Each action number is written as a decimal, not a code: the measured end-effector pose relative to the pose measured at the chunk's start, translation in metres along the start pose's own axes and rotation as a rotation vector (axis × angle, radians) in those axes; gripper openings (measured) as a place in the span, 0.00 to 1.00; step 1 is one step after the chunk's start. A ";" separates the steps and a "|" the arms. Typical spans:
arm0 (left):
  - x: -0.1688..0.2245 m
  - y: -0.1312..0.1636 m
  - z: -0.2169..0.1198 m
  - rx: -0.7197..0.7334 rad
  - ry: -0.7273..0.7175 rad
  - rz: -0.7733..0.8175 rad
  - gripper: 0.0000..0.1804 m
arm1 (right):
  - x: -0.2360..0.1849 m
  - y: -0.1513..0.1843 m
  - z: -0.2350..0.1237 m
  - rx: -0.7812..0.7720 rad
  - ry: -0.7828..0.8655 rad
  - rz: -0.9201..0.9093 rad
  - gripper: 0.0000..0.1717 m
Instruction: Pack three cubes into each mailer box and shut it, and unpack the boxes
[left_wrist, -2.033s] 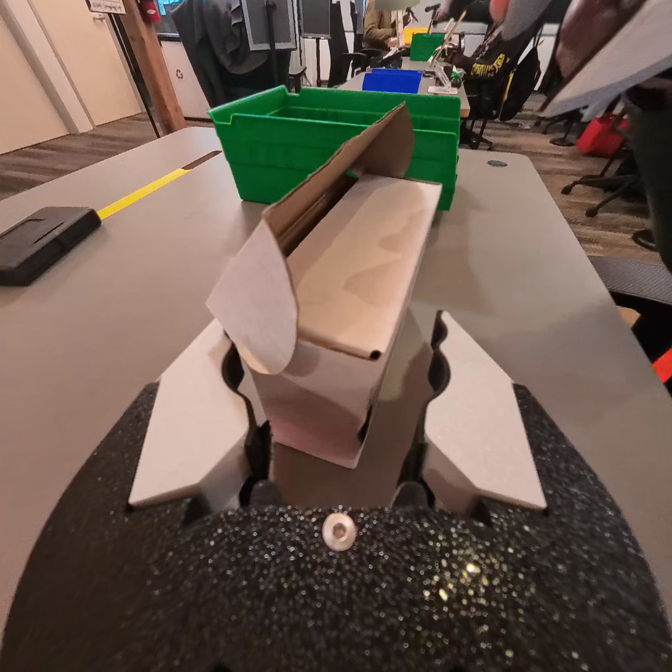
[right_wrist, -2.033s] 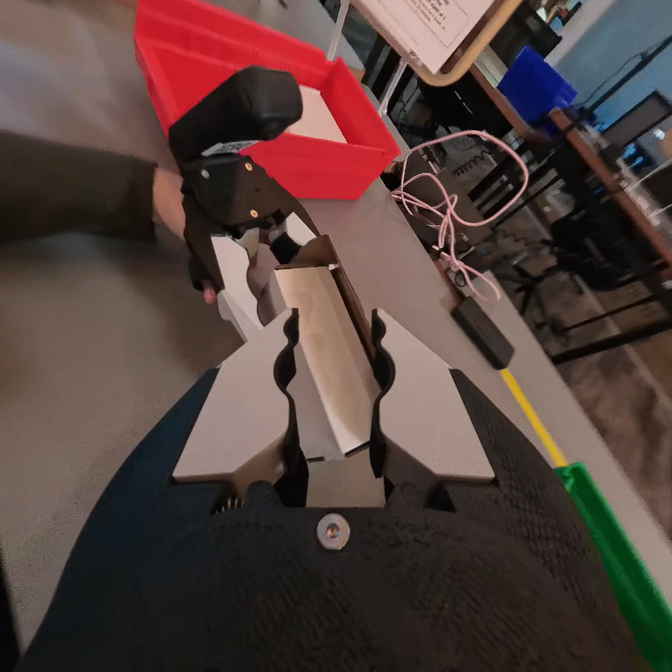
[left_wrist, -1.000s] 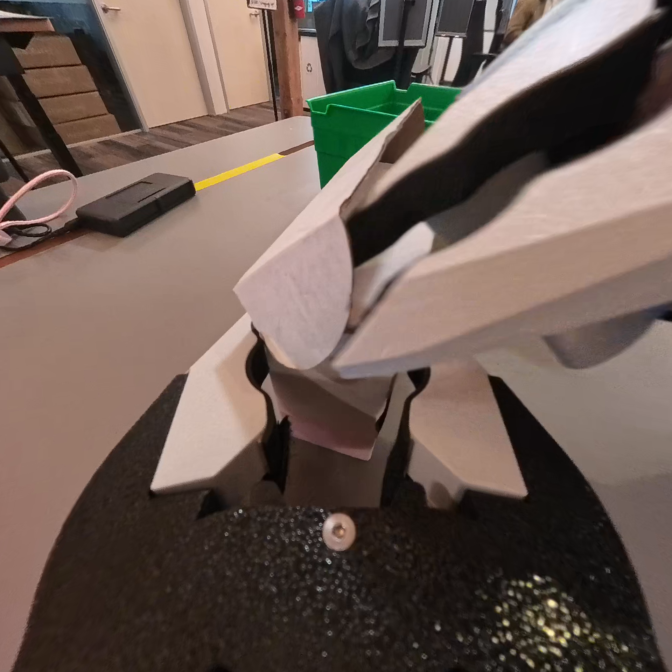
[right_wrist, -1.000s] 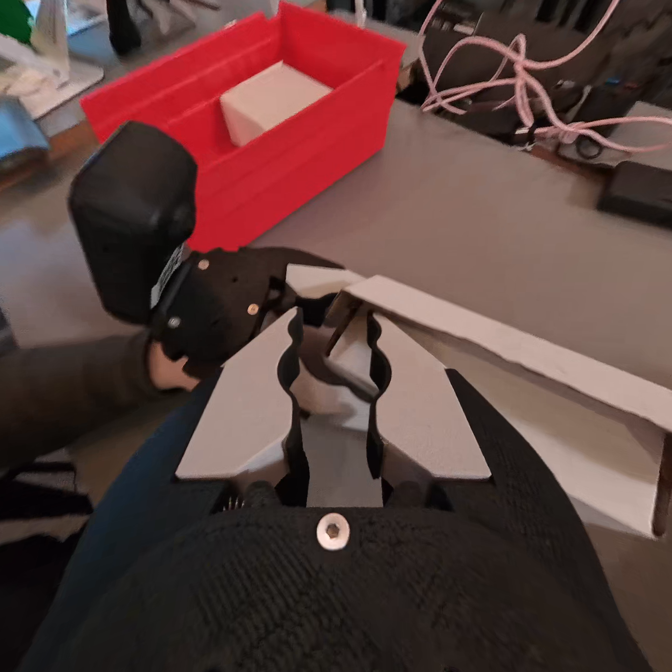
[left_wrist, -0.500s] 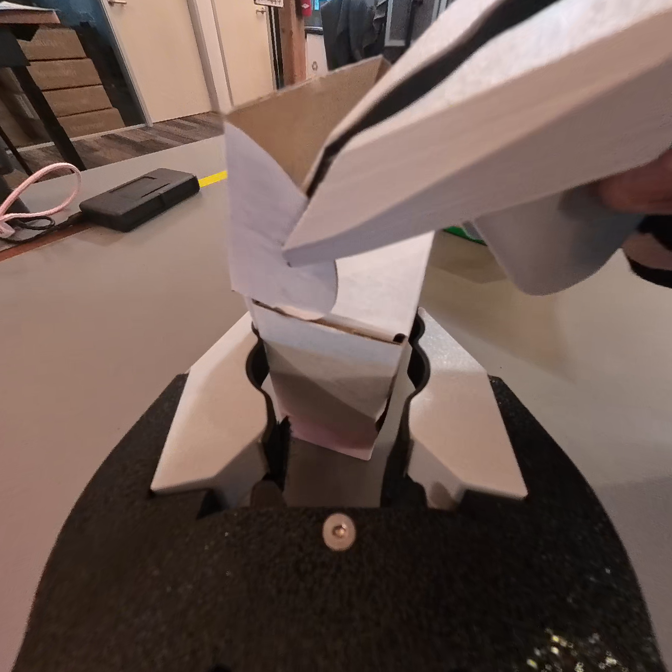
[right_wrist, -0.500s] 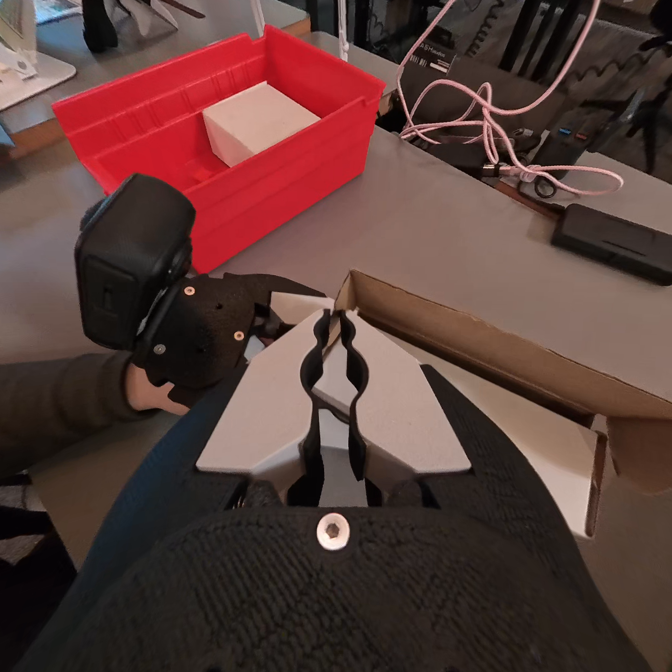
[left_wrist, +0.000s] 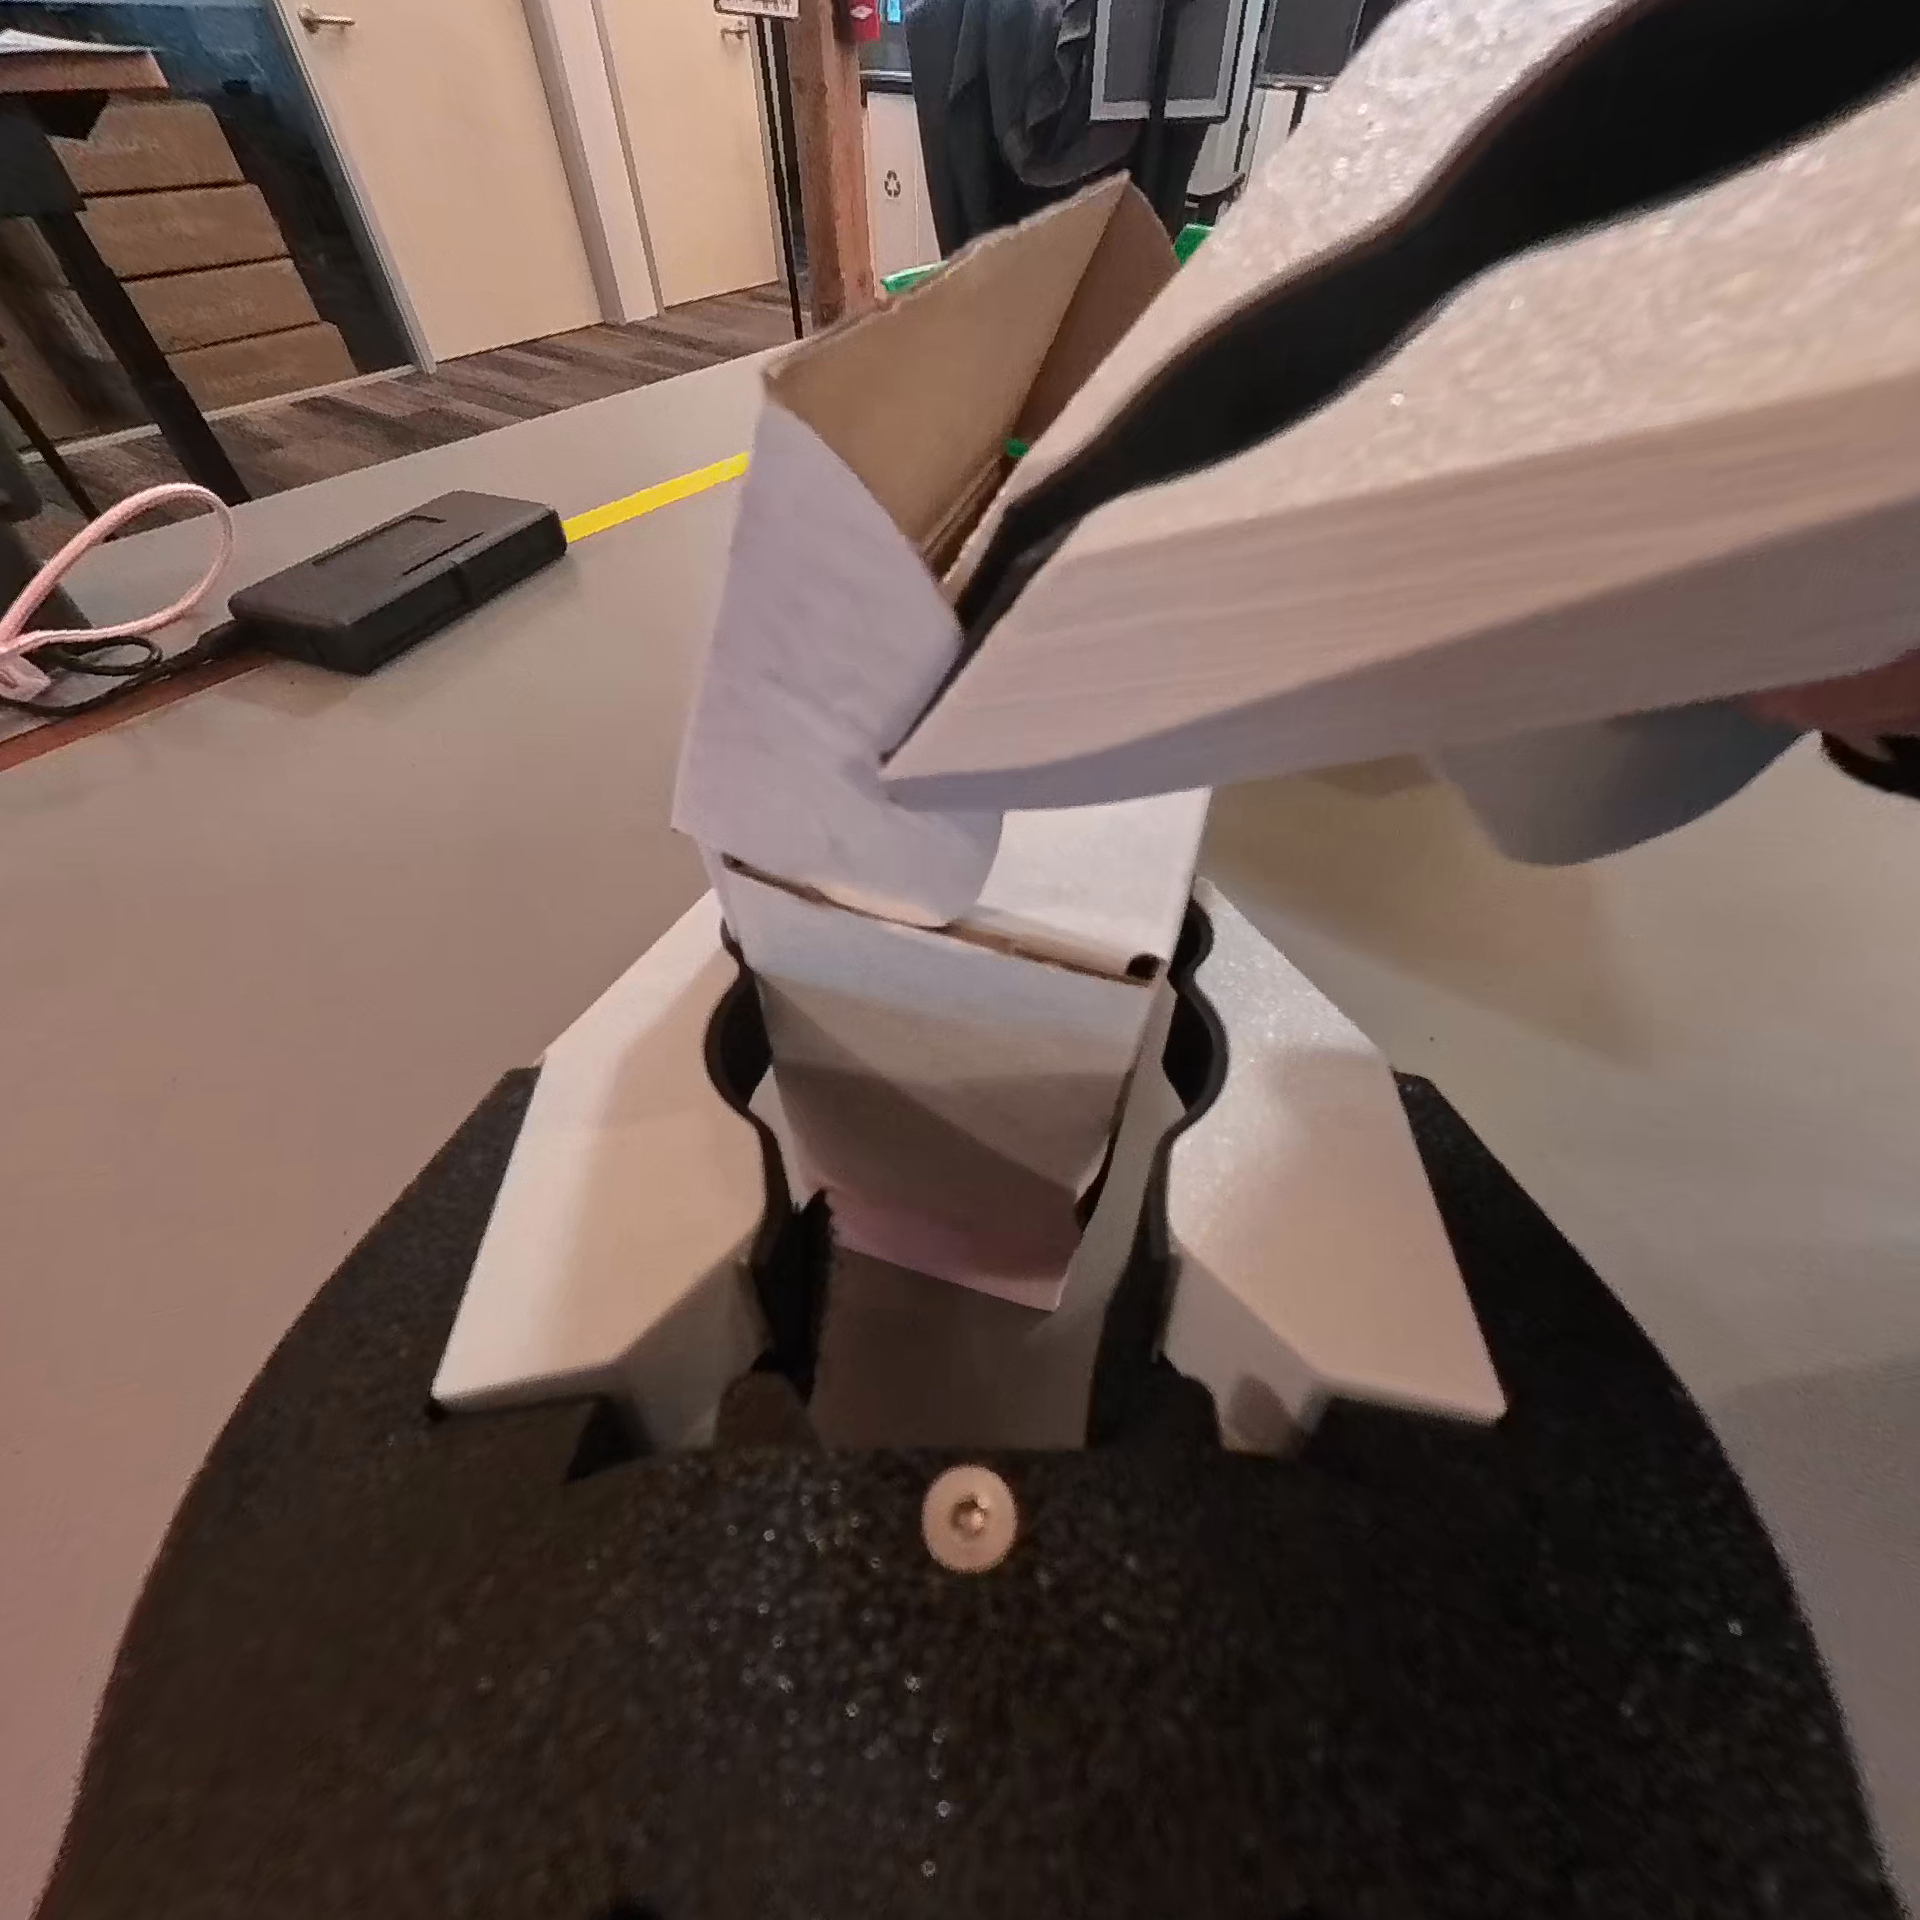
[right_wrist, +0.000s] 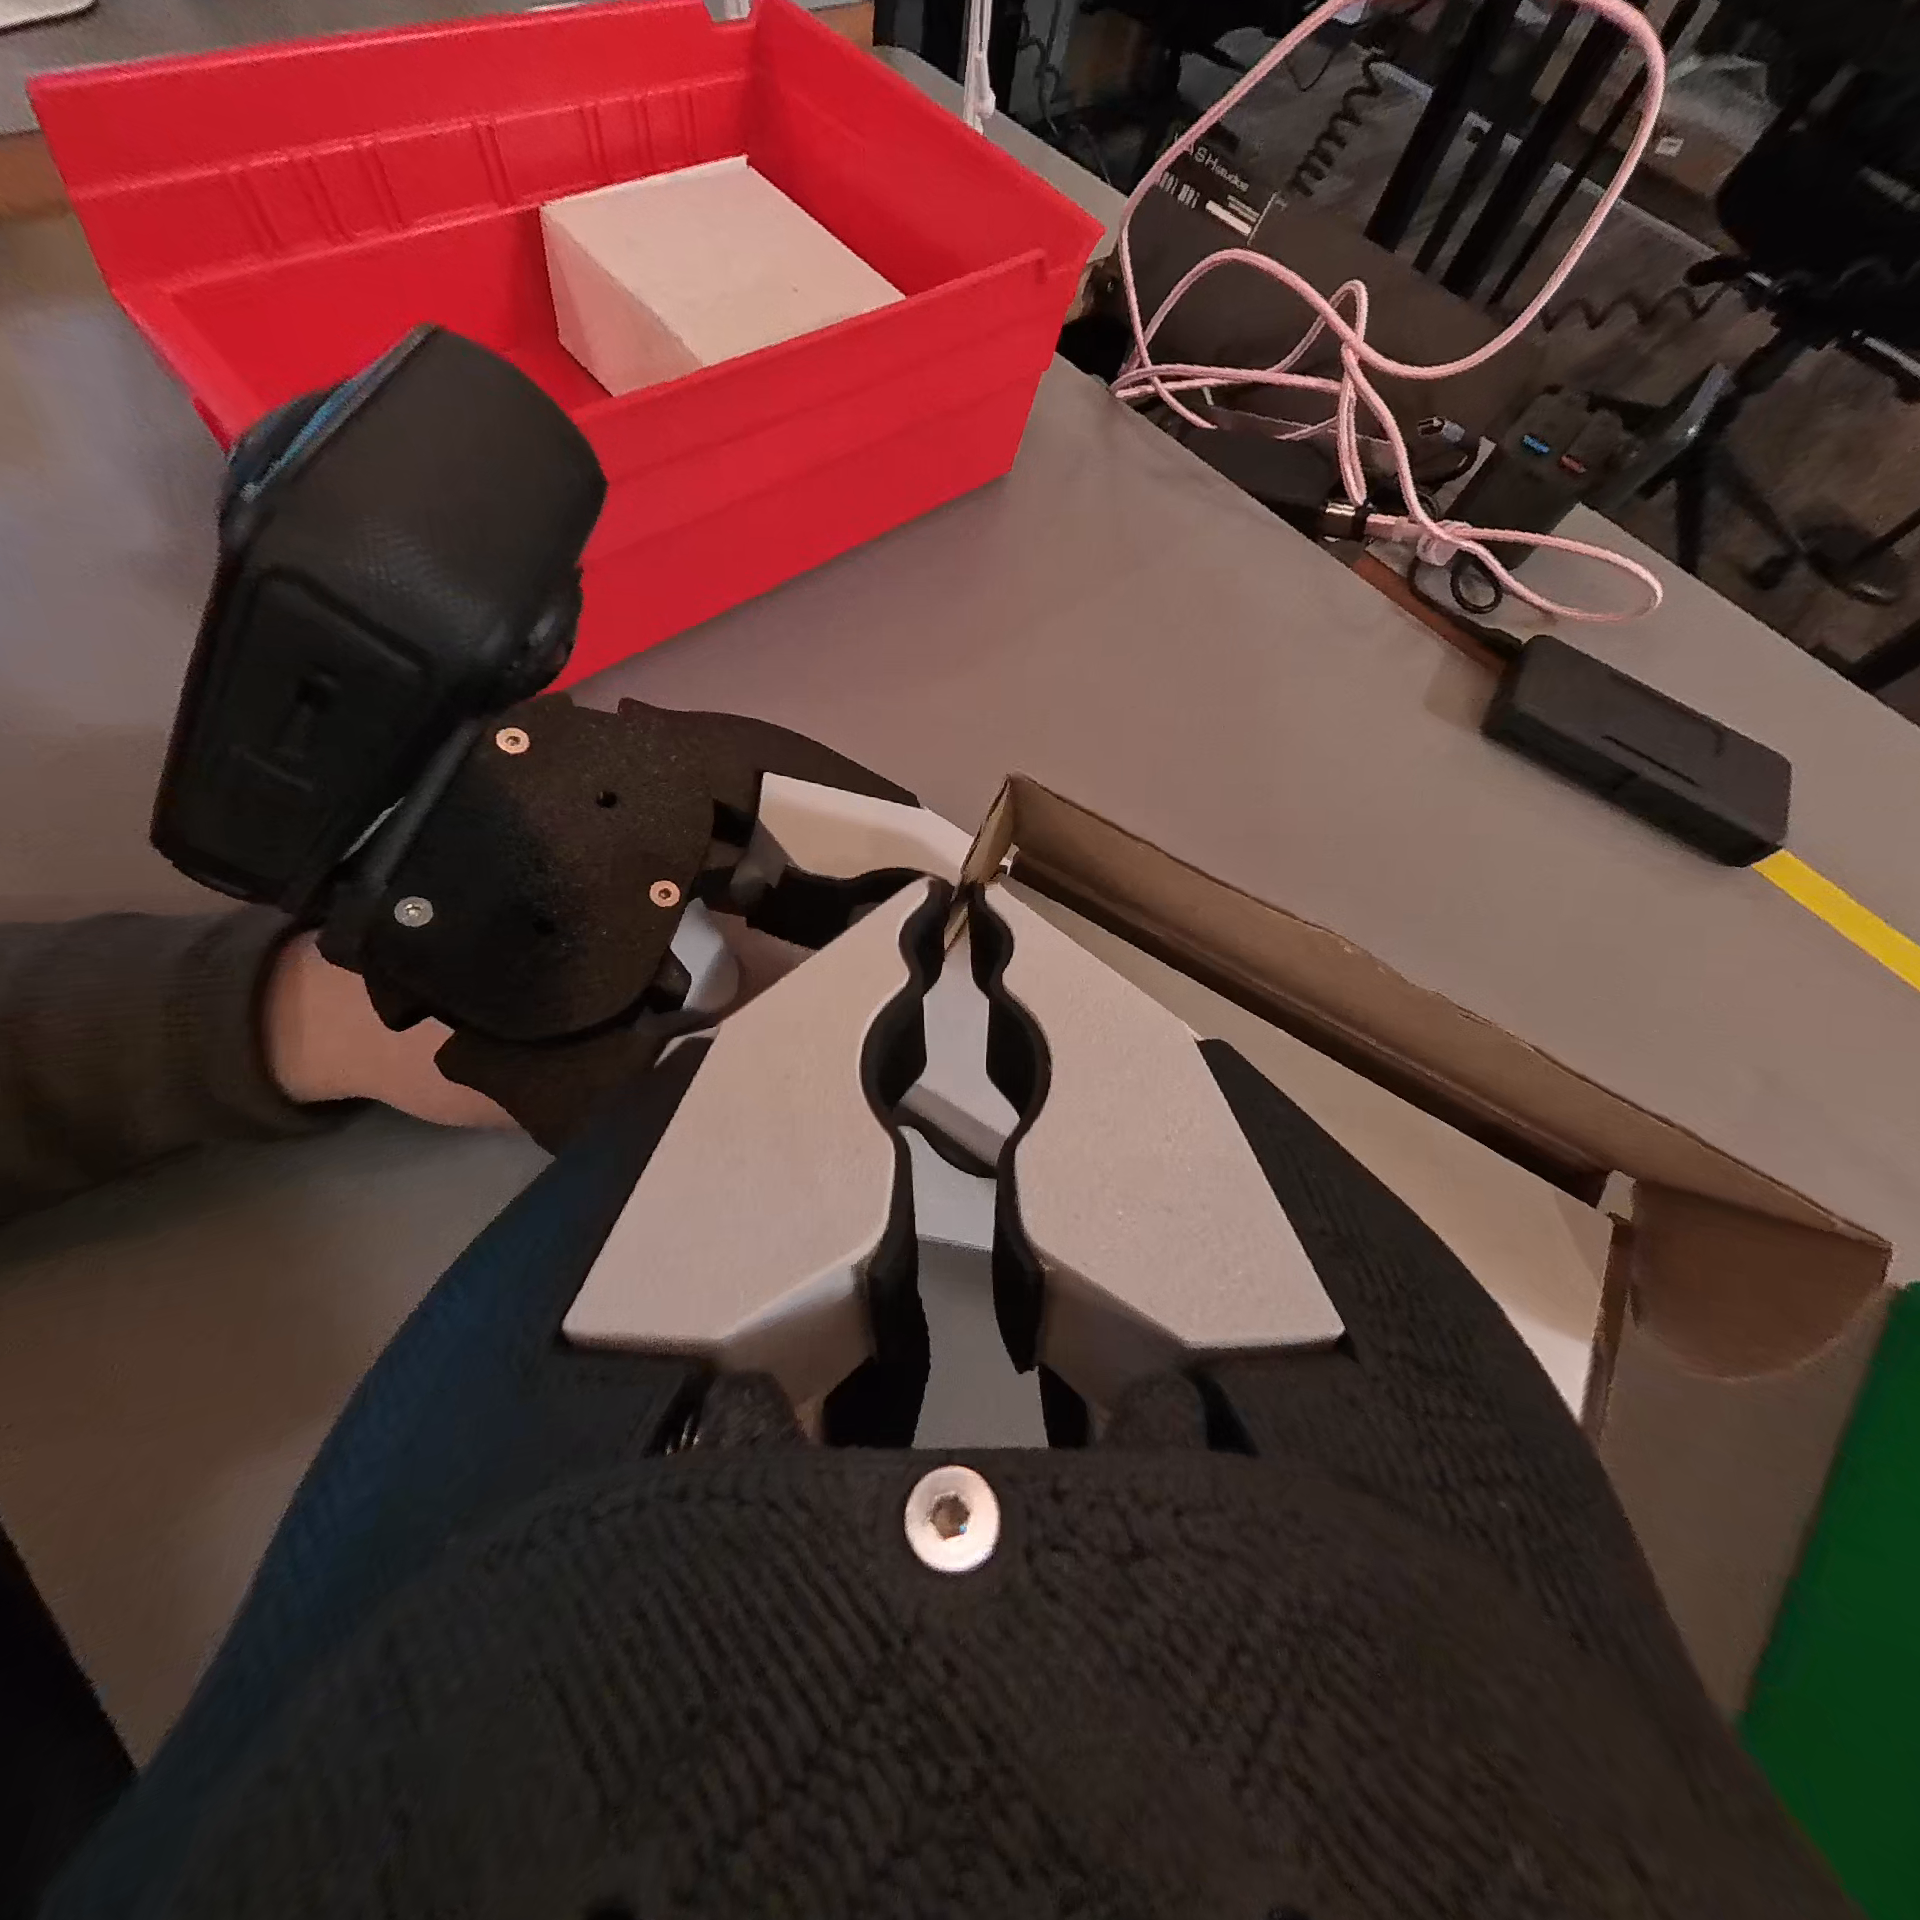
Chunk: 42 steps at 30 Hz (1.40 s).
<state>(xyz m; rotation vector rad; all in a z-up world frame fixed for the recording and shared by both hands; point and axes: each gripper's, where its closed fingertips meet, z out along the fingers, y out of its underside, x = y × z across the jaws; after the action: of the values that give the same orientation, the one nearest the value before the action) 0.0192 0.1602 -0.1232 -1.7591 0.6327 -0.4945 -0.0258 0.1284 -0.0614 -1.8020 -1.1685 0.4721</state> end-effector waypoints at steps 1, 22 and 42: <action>0.000 0.000 0.000 0.000 -0.001 0.005 0.43 | 0.000 0.000 -0.001 -0.008 -0.009 -0.001 0.01; -0.003 0.000 0.000 0.001 0.005 -0.026 0.42 | 0.119 0.056 -0.082 0.116 0.238 0.246 0.18; -0.001 0.002 -0.002 -0.048 -0.042 0.011 0.42 | 0.136 0.053 -0.051 -0.057 0.189 0.271 0.00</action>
<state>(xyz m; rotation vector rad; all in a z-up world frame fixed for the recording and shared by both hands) 0.0171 0.1591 -0.1243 -1.8054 0.6286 -0.4367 0.1024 0.2138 -0.0593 -2.0182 -0.8203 0.4149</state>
